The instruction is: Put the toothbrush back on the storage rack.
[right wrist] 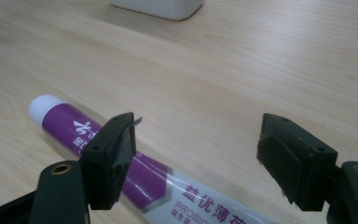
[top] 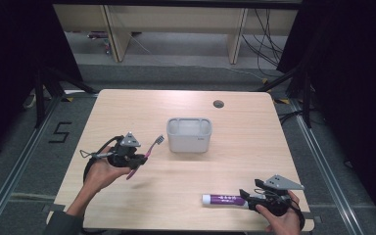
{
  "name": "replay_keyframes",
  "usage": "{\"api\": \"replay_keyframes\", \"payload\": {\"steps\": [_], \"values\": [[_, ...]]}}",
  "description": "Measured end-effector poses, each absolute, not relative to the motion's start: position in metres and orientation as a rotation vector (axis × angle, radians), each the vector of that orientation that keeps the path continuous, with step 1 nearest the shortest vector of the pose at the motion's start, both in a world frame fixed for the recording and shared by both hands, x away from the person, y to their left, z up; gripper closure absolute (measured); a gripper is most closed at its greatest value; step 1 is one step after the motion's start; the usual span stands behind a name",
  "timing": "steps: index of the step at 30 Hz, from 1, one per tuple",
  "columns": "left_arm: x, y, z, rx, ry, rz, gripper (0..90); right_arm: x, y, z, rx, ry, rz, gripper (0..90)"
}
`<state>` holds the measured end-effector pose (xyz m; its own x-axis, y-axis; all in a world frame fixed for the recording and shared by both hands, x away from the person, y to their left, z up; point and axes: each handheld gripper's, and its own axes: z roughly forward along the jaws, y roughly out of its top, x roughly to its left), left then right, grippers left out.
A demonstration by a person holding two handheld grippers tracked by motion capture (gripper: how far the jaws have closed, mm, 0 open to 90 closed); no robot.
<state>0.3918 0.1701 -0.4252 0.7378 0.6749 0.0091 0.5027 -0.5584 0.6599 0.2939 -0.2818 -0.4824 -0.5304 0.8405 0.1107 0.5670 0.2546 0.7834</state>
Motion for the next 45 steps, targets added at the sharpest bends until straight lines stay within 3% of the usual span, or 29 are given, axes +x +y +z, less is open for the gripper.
{"api": "replay_keyframes", "payload": {"steps": [27, 45], "values": [[0.411, 0.167, -0.402, 1.97, 0.904, 0.454, 82.5, 0.294, -0.282, -0.483, 1.296, 2.202, 1.16, 28.5], [0.423, 0.129, -0.379, 1.789, 0.864, 0.505, 82.5, 0.293, -0.283, -0.482, 1.281, 2.201, 1.163, 28.5]]}}
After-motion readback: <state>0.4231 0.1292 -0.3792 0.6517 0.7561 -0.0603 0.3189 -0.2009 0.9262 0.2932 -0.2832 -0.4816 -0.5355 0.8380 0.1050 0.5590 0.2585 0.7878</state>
